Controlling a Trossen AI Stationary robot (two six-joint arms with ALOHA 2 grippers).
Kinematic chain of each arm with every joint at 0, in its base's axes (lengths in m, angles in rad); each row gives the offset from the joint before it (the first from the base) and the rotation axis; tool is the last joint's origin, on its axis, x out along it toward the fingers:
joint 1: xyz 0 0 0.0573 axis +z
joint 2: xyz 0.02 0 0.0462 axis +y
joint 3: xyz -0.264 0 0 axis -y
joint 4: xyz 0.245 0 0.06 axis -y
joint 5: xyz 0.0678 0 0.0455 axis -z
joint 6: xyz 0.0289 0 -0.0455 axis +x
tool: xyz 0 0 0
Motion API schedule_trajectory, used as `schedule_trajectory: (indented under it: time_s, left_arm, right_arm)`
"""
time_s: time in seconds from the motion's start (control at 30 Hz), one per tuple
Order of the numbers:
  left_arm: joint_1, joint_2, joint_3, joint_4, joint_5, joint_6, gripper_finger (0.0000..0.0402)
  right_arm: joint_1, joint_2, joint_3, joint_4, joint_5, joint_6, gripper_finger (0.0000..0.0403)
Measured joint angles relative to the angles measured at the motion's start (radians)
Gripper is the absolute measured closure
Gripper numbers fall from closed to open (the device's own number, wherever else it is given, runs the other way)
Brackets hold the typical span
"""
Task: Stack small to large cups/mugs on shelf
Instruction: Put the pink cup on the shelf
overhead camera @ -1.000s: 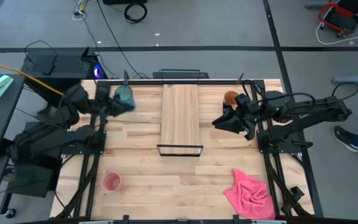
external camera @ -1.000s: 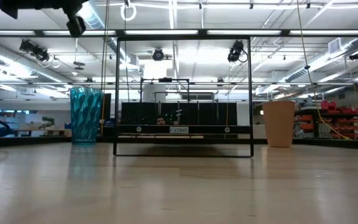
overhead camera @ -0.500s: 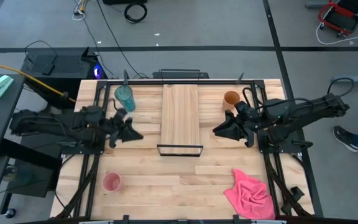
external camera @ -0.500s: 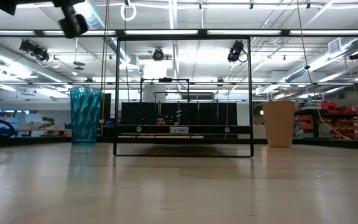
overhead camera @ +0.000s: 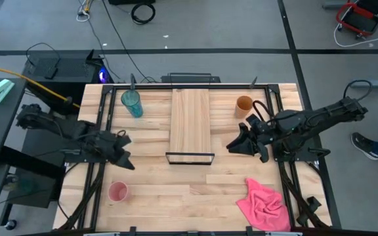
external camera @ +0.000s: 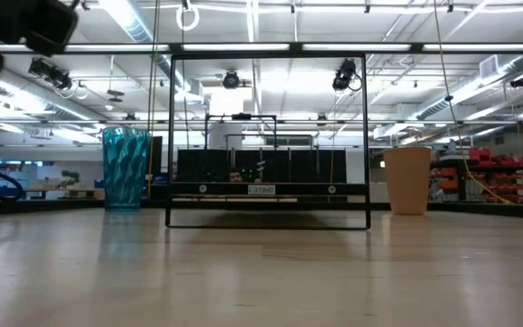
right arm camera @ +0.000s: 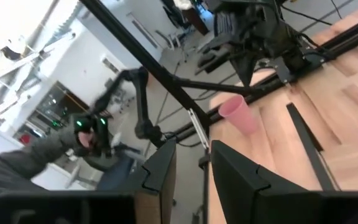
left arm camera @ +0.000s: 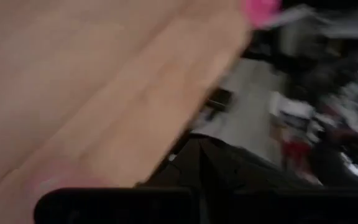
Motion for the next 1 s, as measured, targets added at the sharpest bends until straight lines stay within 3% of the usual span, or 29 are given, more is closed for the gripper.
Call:
schedule_trajectory:
  time_s: [0.17, 0.3, 0.37, 0.43, 0.5, 0.6, 0.73, 0.87, 1.0]
  left_arm:
    - [-0.029, 0.014, 0.183, -0.512, -0.211, -0.111, 0.0392]
    - [-0.016, 0.053, 0.340, -0.846, -0.473, -0.178, 0.0391]
    - [0.006, 0.074, 0.400, -0.939, -0.600, -0.186, 0.0386]
    - [0.043, 0.083, 0.425, -0.916, -0.720, -0.119, 0.0384]
    - [0.100, 0.085, 0.432, -0.914, -0.770, -0.040, 0.0383]
    - [0.224, 0.107, 0.421, -0.927, -0.771, 0.079, 0.0387]
    - [0.394, 0.121, 0.396, -0.863, -0.696, 0.272, 0.0388]
    - [0.514, 0.132, 0.374, -0.767, -0.468, 0.480, 0.0374]
    - [0.551, 0.143, 0.362, -0.756, -0.234, 0.561, 0.0358]
  right_arm:
    - [0.000, 0.000, 0.000, -0.030, 0.015, -0.048, 0.0294]
    - [-0.001, 0.000, 0.000, -0.032, 0.035, -0.088, 0.0294]
    - [-0.001, 0.000, 0.000, -0.033, 0.050, -0.094, 0.0294]
    - [-0.001, 0.000, 0.000, -0.039, 0.060, -0.095, 0.0294]
    - [-0.001, 0.000, 0.000, -0.046, 0.074, -0.095, 0.0294]
    - [-0.001, 0.000, 0.000, -0.061, 0.101, -0.095, 0.0294]
    - [-0.001, 0.000, 0.000, -0.068, 0.119, -0.092, 0.0294]
    - [-0.001, 0.000, 0.000, -0.077, 0.119, -0.059, 0.0294]
    - [0.008, 0.000, 0.000, -0.098, 0.115, -0.043, 0.0294]
